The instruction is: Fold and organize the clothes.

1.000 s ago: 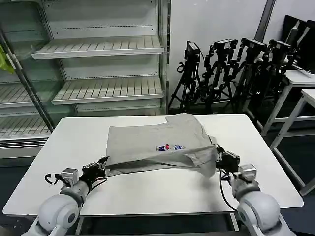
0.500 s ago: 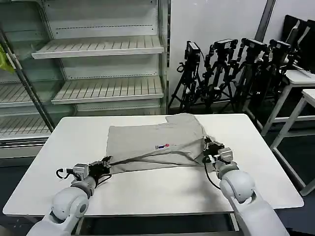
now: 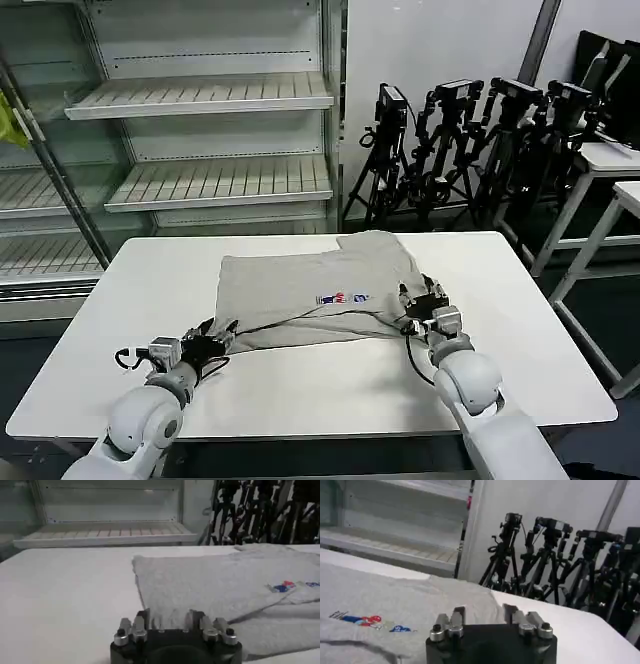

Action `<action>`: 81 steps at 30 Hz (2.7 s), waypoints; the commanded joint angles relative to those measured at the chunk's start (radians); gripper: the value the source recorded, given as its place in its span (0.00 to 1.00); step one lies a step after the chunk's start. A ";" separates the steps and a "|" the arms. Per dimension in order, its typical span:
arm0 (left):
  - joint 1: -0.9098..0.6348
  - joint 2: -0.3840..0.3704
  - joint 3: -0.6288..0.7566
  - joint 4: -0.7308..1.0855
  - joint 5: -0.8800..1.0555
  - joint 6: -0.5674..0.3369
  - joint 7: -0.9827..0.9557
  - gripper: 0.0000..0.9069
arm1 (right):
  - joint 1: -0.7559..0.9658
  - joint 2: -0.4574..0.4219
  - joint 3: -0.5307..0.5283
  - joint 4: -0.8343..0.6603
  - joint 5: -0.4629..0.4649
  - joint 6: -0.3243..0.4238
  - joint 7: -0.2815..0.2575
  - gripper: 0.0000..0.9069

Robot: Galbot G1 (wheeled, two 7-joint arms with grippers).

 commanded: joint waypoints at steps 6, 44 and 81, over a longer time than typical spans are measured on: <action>0.072 -0.009 -0.012 -0.008 -0.002 -0.006 0.001 1.00 | -0.175 0.015 0.103 0.040 0.016 -0.054 0.010 1.00; 0.563 -0.009 -0.121 -0.434 -0.017 0.006 -0.005 0.08 | -0.618 -0.016 0.240 0.459 0.068 -0.102 0.012 0.00; 0.029 0.123 -0.068 -0.158 -0.136 0.025 -0.045 1.00 | -0.064 -0.092 0.150 0.229 0.192 -0.135 0.058 1.00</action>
